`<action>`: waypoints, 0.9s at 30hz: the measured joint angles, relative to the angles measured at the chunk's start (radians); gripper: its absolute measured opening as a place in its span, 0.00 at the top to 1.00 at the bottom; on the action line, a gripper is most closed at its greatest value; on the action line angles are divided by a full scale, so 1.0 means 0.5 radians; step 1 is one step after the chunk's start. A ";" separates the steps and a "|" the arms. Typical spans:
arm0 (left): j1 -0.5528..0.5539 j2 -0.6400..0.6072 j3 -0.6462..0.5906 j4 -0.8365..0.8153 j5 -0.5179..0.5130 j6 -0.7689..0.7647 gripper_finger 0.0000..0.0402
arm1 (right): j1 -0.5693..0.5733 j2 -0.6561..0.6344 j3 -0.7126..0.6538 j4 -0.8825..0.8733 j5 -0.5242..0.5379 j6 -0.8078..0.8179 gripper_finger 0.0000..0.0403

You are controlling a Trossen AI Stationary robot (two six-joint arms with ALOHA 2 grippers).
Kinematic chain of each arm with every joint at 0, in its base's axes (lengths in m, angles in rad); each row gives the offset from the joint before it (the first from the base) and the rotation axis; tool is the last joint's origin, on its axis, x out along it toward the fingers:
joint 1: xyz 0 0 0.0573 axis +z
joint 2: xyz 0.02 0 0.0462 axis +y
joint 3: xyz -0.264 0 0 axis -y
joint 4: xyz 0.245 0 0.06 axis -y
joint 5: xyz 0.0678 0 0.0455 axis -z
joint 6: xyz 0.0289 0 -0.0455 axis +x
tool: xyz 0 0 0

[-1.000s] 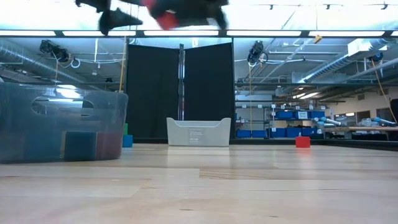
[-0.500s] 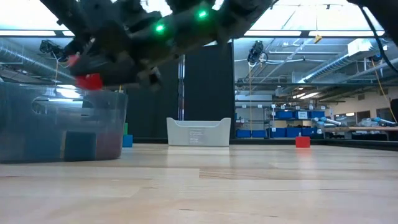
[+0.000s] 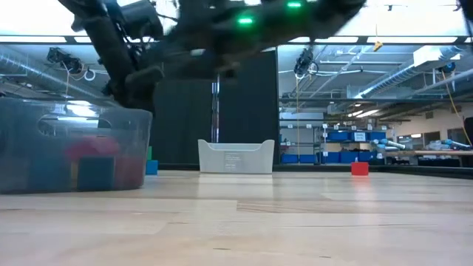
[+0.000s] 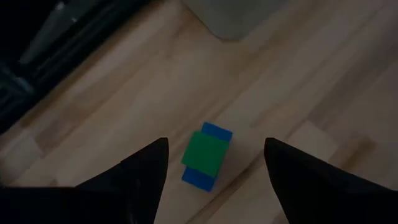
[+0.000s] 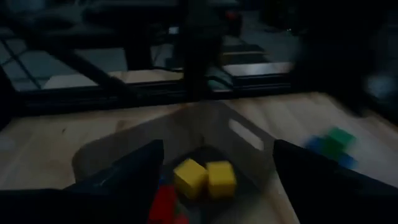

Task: Sort blocks by size
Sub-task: Put the green square block into the black bin

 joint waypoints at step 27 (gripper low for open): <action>0.250 0.486 0.191 -0.271 0.312 0.785 0.20 | 0.123 -0.766 -0.978 0.338 0.397 0.238 0.28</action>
